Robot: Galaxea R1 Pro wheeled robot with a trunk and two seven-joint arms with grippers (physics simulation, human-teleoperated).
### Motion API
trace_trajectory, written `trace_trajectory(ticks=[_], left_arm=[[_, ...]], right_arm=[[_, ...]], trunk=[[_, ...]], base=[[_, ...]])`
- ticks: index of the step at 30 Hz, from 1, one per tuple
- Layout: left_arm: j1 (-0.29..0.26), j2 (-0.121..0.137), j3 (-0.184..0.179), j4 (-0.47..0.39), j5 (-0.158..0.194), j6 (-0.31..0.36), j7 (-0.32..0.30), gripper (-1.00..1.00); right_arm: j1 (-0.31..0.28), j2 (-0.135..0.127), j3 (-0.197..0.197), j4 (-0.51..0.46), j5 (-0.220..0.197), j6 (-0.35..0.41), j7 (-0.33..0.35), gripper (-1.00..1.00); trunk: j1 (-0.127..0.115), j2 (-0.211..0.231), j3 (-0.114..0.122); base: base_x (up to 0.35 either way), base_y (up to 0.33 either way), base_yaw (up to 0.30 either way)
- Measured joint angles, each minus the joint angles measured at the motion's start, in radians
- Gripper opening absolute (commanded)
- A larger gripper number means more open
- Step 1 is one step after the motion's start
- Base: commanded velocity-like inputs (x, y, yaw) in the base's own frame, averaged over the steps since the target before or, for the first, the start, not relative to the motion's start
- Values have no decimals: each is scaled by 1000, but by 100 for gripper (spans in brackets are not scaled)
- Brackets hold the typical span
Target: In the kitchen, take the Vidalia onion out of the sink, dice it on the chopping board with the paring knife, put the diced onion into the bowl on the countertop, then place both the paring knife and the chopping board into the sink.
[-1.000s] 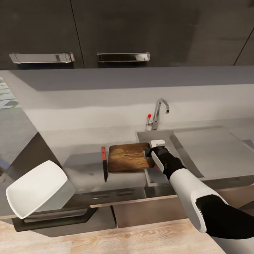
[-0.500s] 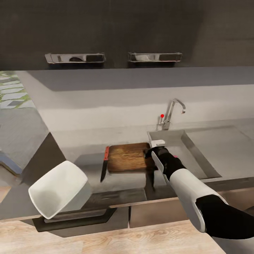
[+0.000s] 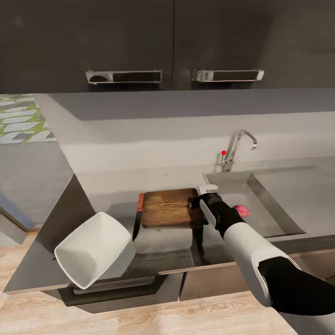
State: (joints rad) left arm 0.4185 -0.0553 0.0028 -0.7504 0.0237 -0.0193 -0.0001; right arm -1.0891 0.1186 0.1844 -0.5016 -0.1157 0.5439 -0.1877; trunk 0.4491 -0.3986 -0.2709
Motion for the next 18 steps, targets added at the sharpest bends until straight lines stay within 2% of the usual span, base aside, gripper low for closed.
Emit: trace_trajectory(ticks=[7, 13, 18], left_arm=[[0, -1, 0, 1, 0, 1, 0, 100], [0, -1, 0, 2, 0, 0, -1, 100], [0, -1, 0, 2, 0, 0, -1, 100]], right_arm=[[0, 2, 3, 4, -11, -2, 1, -100], [0, 2, 1, 2, 0, -2, 6, -100], [0, 0, 1, 13, 14, -2, 50, -100]], trunk=[[0, 0, 0], [0, 0, 0], [0, 0, 0]], base=[[0, -216, 0], [0, -27, 0], [0, -1, 0]])
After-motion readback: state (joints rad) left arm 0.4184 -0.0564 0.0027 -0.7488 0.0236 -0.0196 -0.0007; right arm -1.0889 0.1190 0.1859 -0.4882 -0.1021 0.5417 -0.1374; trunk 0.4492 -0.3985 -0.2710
